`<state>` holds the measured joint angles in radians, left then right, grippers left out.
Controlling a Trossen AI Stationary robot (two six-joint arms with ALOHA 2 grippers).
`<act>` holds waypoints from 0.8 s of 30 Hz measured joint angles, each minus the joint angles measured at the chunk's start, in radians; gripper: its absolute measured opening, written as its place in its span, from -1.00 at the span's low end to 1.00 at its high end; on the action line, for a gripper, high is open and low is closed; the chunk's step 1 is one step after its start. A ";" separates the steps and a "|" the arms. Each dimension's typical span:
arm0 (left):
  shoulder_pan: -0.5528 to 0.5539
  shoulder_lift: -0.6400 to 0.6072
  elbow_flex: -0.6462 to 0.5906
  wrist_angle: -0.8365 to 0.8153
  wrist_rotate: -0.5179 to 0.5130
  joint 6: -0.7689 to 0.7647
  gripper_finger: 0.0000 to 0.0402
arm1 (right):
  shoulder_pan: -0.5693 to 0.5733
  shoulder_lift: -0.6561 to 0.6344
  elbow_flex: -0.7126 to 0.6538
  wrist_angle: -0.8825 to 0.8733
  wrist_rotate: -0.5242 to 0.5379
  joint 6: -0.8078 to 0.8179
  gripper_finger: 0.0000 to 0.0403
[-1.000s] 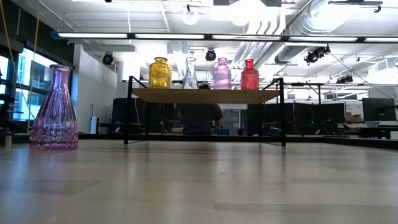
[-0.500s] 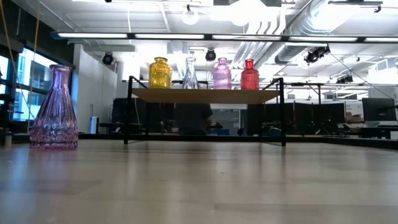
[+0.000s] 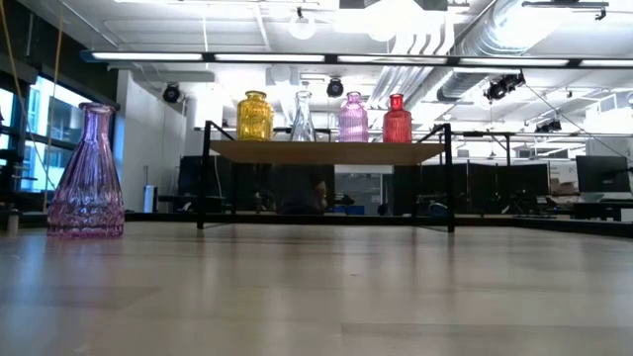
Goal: Sort vases onto shelf
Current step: Put the transparent vase on the shelf aligned with the other transparent vase
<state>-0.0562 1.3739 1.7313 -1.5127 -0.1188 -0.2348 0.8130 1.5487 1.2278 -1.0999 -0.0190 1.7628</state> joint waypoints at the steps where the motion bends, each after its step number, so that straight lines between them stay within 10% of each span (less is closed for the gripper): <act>1: 0.000 0.000 0.000 0.000 0.000 0.000 -0.59 | -0.009 -0.008 0.000 -0.004 0.008 -0.013 -1.00; 24: 0.031 0.000 0.000 -0.013 -0.050 -0.012 -0.59 | -0.463 -0.162 0.020 -0.006 0.080 -0.594 -1.00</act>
<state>-0.0252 1.3743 1.7313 -1.5257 -0.1687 -0.2469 0.3504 1.3865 1.2479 -1.1061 0.0606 1.1686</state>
